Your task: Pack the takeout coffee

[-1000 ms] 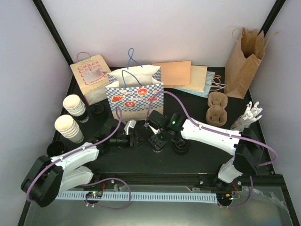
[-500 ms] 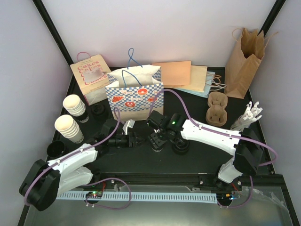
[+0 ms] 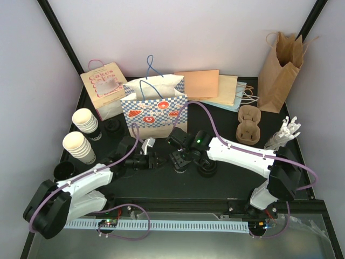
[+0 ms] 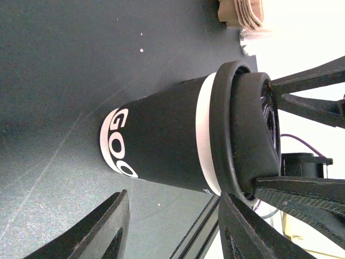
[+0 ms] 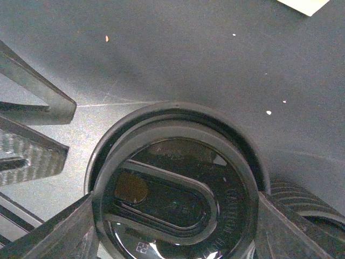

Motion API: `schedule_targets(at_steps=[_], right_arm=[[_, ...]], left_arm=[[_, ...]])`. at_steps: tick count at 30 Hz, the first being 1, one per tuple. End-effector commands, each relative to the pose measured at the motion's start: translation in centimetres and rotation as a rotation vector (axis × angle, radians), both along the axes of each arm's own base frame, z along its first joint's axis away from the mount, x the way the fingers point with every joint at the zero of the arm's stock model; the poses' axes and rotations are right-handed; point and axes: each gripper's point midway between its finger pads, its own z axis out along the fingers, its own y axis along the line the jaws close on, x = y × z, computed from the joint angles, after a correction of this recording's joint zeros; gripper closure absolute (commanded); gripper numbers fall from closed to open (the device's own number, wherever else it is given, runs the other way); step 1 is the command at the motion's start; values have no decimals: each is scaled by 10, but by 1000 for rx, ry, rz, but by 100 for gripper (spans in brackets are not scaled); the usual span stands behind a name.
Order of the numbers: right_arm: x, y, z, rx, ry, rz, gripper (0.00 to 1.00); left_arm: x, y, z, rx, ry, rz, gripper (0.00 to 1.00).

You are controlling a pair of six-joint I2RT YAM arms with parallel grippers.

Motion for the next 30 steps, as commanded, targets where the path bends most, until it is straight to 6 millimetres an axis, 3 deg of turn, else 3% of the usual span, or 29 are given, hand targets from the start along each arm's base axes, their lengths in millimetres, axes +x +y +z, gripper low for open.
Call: schedule_targets(at_steps=[1, 15, 23, 30], right_arm=[[-8, -12, -18, -76, 40, 9, 30], [-12, -8, -18, -63, 46, 59, 30], [-15, -7, -21, -66, 55, 80, 30], [-20, -9, -30, -71, 79, 90, 30]], left_arm=[[5, -14, 20, -61, -35, -44, 52], [9, -23, 30, -118, -47, -68, 52], [12, -31, 17, -86, -24, -83, 52], [17, -13, -21, 91, 60, 4, 54]])
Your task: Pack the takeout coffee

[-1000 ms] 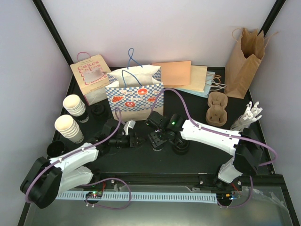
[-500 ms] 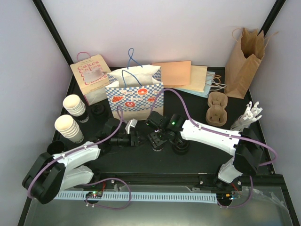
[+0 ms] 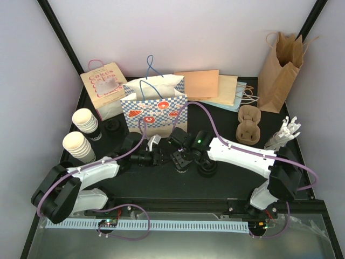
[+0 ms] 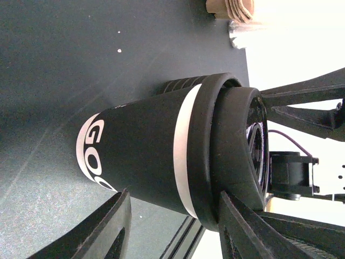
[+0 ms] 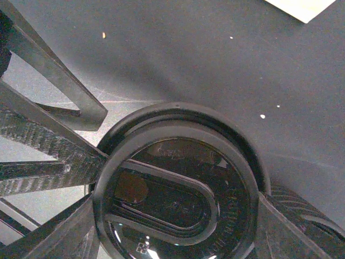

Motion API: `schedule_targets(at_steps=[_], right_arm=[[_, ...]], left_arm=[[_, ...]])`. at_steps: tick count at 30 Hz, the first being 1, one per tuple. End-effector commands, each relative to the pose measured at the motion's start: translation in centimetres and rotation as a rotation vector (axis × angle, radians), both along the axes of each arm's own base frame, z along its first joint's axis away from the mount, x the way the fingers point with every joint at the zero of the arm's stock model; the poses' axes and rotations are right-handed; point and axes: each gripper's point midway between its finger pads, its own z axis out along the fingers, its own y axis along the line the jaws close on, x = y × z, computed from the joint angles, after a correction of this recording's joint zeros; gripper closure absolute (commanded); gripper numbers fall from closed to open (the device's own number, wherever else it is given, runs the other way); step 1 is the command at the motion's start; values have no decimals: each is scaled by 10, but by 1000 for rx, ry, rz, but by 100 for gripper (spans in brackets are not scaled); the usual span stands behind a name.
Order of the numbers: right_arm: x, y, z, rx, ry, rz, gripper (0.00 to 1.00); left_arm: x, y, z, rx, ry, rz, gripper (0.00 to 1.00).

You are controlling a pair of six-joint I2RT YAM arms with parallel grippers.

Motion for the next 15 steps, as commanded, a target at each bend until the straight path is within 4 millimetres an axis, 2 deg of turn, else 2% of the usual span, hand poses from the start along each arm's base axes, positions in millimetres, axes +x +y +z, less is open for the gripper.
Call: schedule_targets(at_steps=[1, 5, 7, 15], right_arm=[[-20, -7, -29, -56, 94, 42, 31], [-22, -6, -31, -54, 103, 53, 31], [-23, -4, -31, -48, 108, 67, 31], [-32, 0, -33, -35, 123, 130, 31]], left_arm=[[7, 14, -25, 157, 17, 63, 54], [5, 20, -39, 219, 46, 67, 55], [5, 19, -40, 211, 51, 70, 56], [24, 10, -6, 169, -35, 77, 56]])
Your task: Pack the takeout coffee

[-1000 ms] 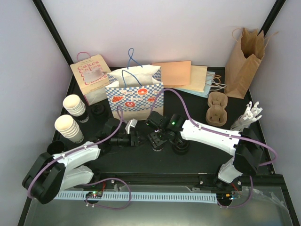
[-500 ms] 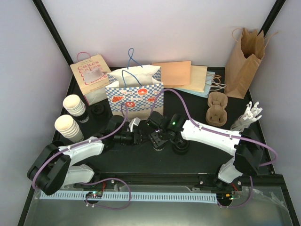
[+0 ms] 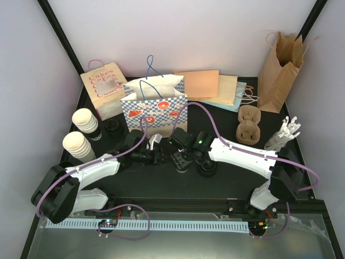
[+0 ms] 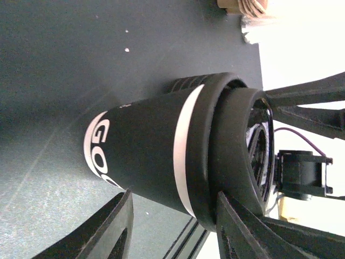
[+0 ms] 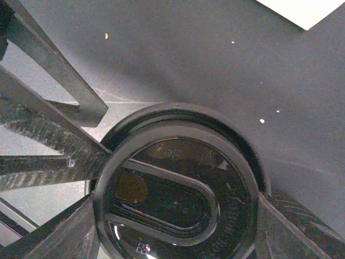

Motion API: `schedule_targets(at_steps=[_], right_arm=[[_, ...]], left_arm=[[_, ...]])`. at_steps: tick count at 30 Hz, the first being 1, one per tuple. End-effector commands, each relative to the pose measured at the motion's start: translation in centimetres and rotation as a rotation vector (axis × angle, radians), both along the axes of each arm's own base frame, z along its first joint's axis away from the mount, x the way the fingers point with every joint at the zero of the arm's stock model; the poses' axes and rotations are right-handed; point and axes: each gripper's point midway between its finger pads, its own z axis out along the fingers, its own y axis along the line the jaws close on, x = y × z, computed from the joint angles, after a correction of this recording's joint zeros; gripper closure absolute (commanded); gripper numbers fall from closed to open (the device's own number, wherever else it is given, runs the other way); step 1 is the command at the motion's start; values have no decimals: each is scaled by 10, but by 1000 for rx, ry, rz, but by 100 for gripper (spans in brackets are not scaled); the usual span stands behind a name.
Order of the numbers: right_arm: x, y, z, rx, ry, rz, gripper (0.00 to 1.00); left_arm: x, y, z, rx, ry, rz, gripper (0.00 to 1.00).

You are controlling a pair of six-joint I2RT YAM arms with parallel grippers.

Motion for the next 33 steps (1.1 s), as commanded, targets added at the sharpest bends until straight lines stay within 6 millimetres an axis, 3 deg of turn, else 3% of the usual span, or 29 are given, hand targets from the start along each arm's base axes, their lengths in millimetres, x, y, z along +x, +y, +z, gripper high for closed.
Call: schedule_targets(at_steps=[1, 9, 13, 26, 33], right_arm=[[-33, 0, -33, -45, 138, 111, 31], [-39, 2, -35, -35, 150, 139, 31], [-39, 2, -34, -32, 147, 139, 31], [-41, 4, -40, -20, 167, 118, 31], [-31, -5, -39, -32, 142, 54, 31]], left_arm=[[23, 8, -5, 112, -42, 81, 56], [39, 2, 10, 94, -74, 84, 56], [39, -4, 6, 86, -47, 58, 56], [15, -9, -36, 170, 71, 6, 56], [5, 3, -29, 144, 37, 48, 57]])
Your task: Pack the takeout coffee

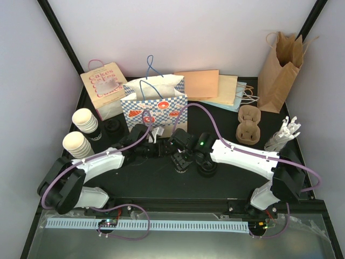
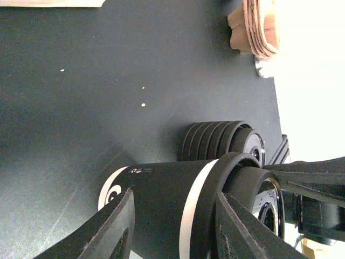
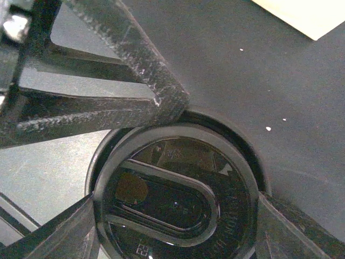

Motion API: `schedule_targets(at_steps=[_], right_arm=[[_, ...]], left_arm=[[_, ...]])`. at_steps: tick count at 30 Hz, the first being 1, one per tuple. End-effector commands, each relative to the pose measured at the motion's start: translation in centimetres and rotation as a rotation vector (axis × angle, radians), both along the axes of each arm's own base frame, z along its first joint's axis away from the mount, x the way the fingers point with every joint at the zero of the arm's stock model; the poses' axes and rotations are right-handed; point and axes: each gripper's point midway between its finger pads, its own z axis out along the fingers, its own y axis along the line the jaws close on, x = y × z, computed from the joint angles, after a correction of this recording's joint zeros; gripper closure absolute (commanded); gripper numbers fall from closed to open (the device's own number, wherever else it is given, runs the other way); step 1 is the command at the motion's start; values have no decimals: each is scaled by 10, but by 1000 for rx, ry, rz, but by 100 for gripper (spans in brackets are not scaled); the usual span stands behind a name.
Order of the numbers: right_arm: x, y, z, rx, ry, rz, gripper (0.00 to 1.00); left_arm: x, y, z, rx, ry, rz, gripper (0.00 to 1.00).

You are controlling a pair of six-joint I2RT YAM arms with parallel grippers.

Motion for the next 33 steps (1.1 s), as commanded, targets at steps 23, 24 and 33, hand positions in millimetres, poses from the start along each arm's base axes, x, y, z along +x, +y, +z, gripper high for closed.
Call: schedule_targets(at_steps=[23, 24, 33], right_arm=[[-21, -10, -45, -91, 137, -10, 31], [-20, -9, -44, -89, 135, -10, 32], [-20, -5, -37, -66, 120, 35, 32]], left_arm=[[-83, 20, -21, 96, 144, -52, 58], [-84, 21, -22, 98, 146, -53, 58], [-76, 25, 13, 99, 12, -50, 56]])
